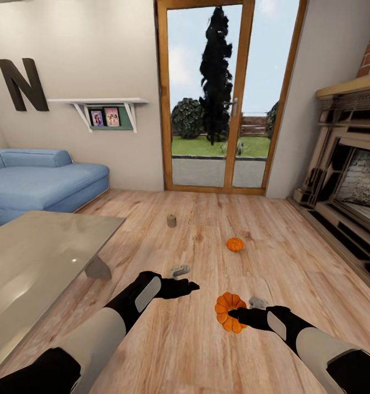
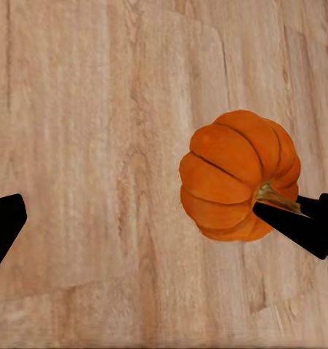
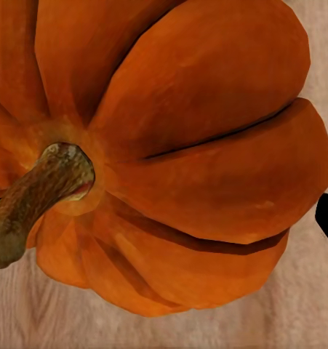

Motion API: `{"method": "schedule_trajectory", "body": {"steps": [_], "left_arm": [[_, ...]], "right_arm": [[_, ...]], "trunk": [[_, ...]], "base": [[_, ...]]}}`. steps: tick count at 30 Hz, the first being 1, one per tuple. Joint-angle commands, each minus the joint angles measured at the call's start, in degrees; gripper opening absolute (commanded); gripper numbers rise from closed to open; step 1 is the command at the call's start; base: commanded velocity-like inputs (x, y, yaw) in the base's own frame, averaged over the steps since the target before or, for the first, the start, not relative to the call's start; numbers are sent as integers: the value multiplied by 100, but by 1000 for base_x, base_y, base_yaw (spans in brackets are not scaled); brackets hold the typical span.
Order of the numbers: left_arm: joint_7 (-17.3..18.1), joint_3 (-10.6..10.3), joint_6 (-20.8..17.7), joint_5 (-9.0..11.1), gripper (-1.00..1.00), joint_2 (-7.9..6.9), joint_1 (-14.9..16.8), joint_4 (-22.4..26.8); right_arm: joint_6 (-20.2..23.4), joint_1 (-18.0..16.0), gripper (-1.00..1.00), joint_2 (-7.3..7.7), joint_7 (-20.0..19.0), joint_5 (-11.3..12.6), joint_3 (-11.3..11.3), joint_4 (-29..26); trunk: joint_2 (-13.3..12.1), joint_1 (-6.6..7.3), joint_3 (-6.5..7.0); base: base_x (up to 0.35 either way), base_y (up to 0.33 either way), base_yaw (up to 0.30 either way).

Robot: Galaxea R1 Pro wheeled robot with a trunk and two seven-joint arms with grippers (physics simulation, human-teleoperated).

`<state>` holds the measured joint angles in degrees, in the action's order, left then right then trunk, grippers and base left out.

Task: Place each of the two pumpkins and all three candles from the living room inside a cabinet in the living room (use any cabinet), then make sure every cabinet is closed, and position the cauldron so it is next to a table in the living room.

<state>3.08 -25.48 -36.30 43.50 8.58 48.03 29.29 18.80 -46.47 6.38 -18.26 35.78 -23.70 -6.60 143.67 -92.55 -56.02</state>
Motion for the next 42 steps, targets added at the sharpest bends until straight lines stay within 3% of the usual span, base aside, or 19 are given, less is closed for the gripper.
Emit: {"method": "schedule_trajectory", "body": {"steps": [1,6,17,33,42], "left_arm": [[18,-9,-11,-15,100,-3,5,-33],[18,-10,-9,-17,100,0,5,-84],[18,-10,-8,-17,100,11,5,-90],[18,-10,-8,-17,100,12,5,-90],[18,-10,-8,-17,100,12,5,-90]], "right_arm": [[27,-2,-100,4,-12,34,-21,-8],[28,-2,-100,4,-10,34,-21,-8],[27,-2,-100,4,-8,37,-21,-8],[-197,-2,-100,4,-19,34,-36,-8],[-195,-2,-100,4,-18,34,-30,-6]], "trunk": [[2,0,-5],[2,0,-5],[2,0,-5],[2,0,-5],[2,0,-5]], "base": [[160,-80,6],[247,-153,-30],[288,-212,-253],[290,-216,-13],[328,-36,0]]}}
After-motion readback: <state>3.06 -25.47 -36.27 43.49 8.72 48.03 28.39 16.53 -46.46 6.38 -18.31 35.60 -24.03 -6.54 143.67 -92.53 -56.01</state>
